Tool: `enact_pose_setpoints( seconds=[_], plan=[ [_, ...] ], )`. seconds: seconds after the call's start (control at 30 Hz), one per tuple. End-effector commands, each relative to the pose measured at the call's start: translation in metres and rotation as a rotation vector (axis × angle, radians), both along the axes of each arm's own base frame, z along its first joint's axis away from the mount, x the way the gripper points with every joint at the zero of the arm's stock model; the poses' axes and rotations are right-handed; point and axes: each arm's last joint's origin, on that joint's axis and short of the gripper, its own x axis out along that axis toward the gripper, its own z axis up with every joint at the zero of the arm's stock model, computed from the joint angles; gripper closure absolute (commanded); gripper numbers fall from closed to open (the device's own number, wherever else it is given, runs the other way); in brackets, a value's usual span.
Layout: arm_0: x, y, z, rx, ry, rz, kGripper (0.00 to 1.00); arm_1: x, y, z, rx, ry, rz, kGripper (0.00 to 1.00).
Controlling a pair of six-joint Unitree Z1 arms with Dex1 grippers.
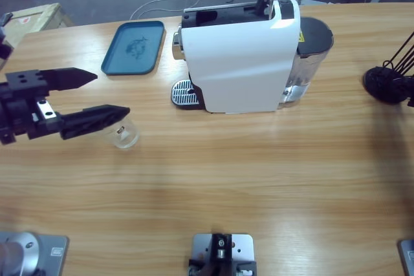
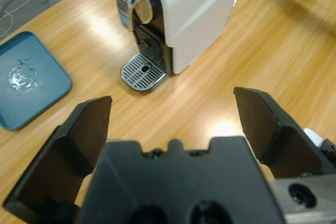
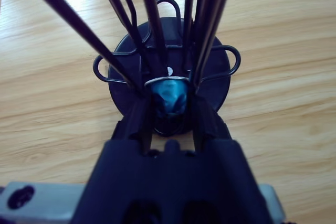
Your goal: Pour coffee
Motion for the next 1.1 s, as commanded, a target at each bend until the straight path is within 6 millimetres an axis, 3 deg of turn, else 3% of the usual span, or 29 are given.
enact_pose_setpoints(
  seconds=[0.03,0.27,0.57,0.67,0.8,0.93,1.1],
  plan=[
    [-0.001,0.001,-0.008,0.022,0.012,0.027,0.009,-0.004,-0.005,-0.008,-0.014,0.043,0.007,1.0],
    [-0.001,0.002,-0.008,0.02,0.014,0.031,0.009,-0.013,-0.005,0.019,-0.037,-0.014,0.031,1.0],
    [-0.002,0.003,-0.011,0.019,0.021,0.031,0.009,-0.016,-0.001,0.146,-0.043,-0.255,0.053,1.0],
    [-0.002,0.004,-0.011,0.016,0.019,0.032,0.009,-0.03,0.001,0.177,-0.041,-0.303,0.053,1.0],
    [-0.003,0.005,-0.013,0.018,0.021,0.032,0.009,-0.06,0.009,0.197,-0.022,-0.329,0.102,1.0],
    [-0.006,0.01,-0.016,0.022,0.015,0.031,0.009,-0.072,0.049,0.199,-0.031,-0.29,0.42,1.0],
    [-0.02,0.03,-0.021,0.022,0.008,0.016,0.009,-0.06,0.166,0.197,-0.228,-0.216,1.067,1.0]
  ],
)
